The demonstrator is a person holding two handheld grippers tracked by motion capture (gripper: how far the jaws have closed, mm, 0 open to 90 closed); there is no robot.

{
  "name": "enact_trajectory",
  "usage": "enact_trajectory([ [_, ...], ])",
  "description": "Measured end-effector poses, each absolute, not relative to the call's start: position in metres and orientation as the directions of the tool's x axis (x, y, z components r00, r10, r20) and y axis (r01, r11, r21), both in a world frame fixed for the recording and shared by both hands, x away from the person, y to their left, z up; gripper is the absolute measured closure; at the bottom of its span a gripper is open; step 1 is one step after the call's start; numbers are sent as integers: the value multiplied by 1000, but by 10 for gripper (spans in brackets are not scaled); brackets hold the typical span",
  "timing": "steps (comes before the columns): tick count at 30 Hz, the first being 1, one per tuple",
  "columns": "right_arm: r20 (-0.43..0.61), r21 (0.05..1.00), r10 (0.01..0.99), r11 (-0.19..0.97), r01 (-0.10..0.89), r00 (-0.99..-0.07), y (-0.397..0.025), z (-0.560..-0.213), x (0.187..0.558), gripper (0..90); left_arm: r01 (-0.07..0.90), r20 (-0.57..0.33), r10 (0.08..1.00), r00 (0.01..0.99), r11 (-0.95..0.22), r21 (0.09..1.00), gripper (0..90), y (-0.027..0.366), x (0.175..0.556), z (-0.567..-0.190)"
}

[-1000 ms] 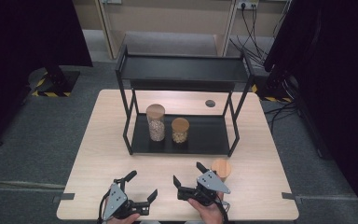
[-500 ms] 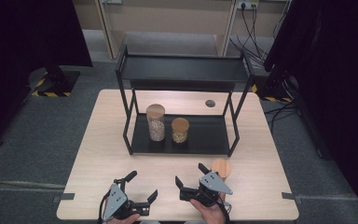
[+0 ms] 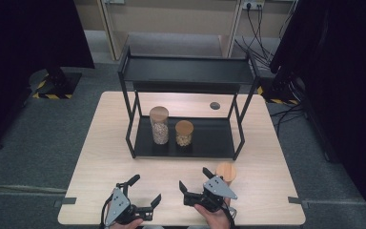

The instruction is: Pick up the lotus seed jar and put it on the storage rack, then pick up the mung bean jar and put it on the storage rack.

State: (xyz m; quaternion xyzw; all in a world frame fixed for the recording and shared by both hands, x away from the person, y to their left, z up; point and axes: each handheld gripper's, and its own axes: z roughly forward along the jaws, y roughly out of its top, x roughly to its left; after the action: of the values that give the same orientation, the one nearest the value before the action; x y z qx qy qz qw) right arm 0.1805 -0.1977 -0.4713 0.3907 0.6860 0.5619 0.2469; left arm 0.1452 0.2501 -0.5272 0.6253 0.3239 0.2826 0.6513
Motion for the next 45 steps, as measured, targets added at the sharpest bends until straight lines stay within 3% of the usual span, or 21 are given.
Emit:
enact_trajectory([
  [21, 106, 962, 821, 58, 267, -561, -210, -475, 163, 29, 28, -53, 767, 640, 46, 999, 6, 250, 146, -527],
  [32, 126, 964, 852, 16, 266, -509, -237, -478, 137, 29, 32, -53, 766, 641, 43, 999, 6, 249, 146, -527],
  [45, 77, 965, 896, 44, 259, -437, -250, -481, 119, 31, 30, -51, 767, 640, 42, 999, 6, 249, 146, -527],
])
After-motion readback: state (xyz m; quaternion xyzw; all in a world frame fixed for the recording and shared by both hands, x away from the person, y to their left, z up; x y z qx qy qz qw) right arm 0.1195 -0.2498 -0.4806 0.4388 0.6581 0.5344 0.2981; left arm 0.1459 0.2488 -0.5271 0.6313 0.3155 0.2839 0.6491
